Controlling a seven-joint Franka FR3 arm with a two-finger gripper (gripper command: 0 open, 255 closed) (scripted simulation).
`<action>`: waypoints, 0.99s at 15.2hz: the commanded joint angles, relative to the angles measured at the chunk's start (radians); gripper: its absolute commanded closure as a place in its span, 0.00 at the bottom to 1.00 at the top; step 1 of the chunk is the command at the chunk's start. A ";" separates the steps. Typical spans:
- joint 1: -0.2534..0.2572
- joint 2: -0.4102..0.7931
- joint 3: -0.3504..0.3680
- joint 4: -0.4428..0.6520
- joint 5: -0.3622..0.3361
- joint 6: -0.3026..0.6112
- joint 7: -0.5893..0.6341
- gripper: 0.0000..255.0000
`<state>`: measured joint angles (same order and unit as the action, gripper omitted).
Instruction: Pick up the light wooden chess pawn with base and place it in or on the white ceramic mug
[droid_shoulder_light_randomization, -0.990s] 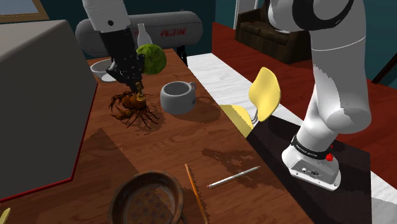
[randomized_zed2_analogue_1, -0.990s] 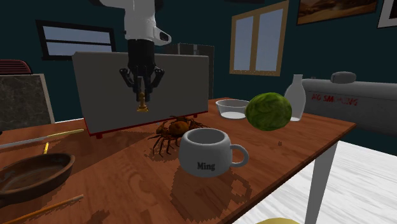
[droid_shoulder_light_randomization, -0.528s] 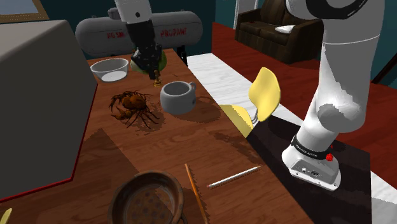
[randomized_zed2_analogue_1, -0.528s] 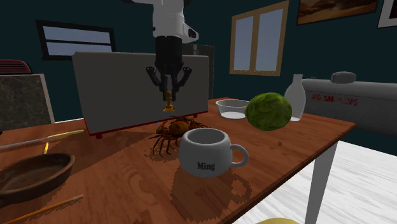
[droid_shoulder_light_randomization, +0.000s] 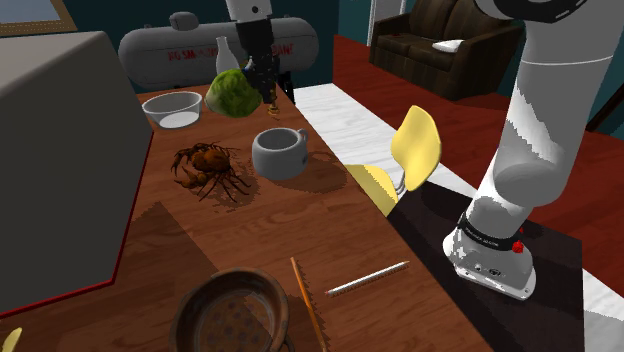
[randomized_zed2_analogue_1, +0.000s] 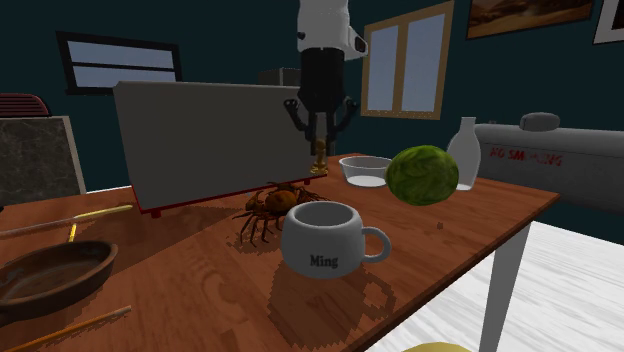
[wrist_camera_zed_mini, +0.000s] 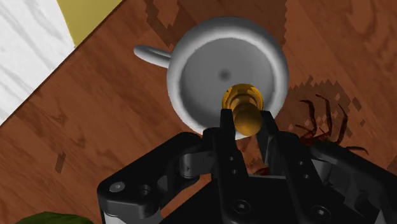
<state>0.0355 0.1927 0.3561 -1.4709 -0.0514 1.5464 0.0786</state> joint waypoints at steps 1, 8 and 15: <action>-0.040 -0.025 -0.023 -0.029 0.006 0.006 -0.063 1.00; -0.043 -0.035 -0.026 -0.136 0.009 0.104 -0.065 1.00; -0.045 -0.032 -0.027 -0.227 0.007 0.197 -0.064 1.00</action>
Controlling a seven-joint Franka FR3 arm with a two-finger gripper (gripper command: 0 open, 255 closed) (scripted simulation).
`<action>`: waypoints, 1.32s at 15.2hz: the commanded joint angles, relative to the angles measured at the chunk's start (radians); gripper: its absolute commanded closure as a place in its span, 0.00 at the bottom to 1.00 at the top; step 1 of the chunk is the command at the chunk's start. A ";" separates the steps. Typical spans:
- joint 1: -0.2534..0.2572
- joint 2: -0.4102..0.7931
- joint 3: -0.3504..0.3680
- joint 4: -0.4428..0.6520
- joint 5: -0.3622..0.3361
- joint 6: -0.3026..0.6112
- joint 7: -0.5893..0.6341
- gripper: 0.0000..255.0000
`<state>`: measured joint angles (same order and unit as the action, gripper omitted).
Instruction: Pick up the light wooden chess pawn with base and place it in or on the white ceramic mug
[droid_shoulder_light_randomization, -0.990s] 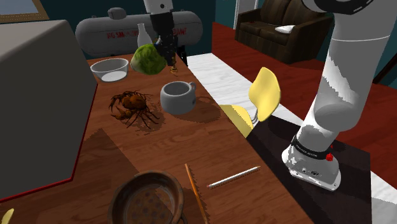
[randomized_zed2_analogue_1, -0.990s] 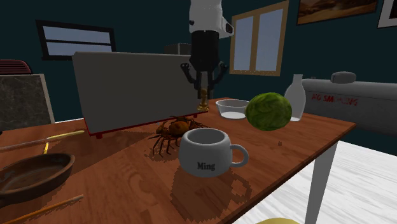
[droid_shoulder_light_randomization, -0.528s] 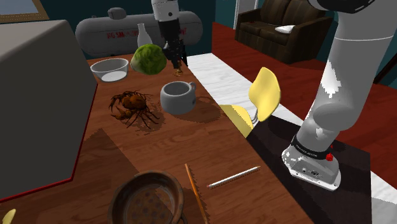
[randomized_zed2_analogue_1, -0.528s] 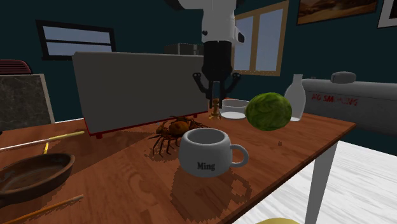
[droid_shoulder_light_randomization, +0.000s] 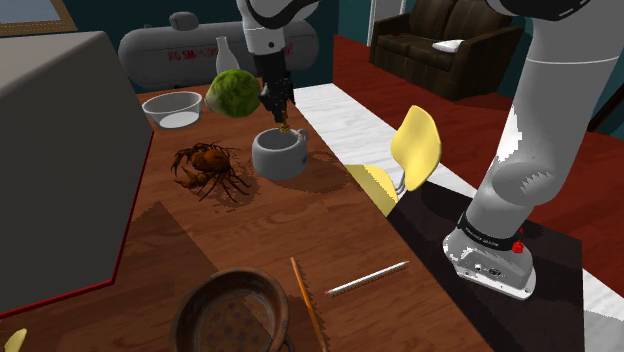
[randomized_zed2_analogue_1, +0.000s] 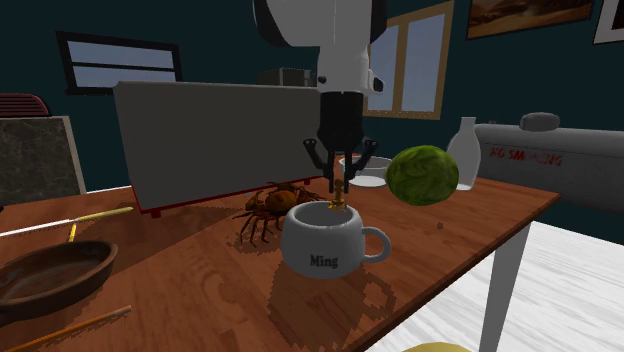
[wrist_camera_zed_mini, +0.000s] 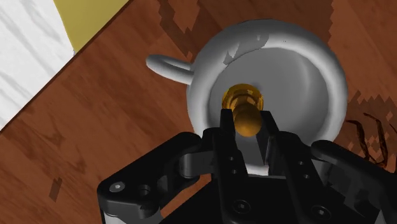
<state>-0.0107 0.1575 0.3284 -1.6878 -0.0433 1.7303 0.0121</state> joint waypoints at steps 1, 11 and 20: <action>0.001 0.005 0.000 -0.021 -0.002 0.026 0.002 1.00; 0.001 0.006 0.000 -0.032 -0.002 0.038 0.003 0.00; 0.006 0.020 0.002 0.112 -0.005 -0.093 0.004 0.00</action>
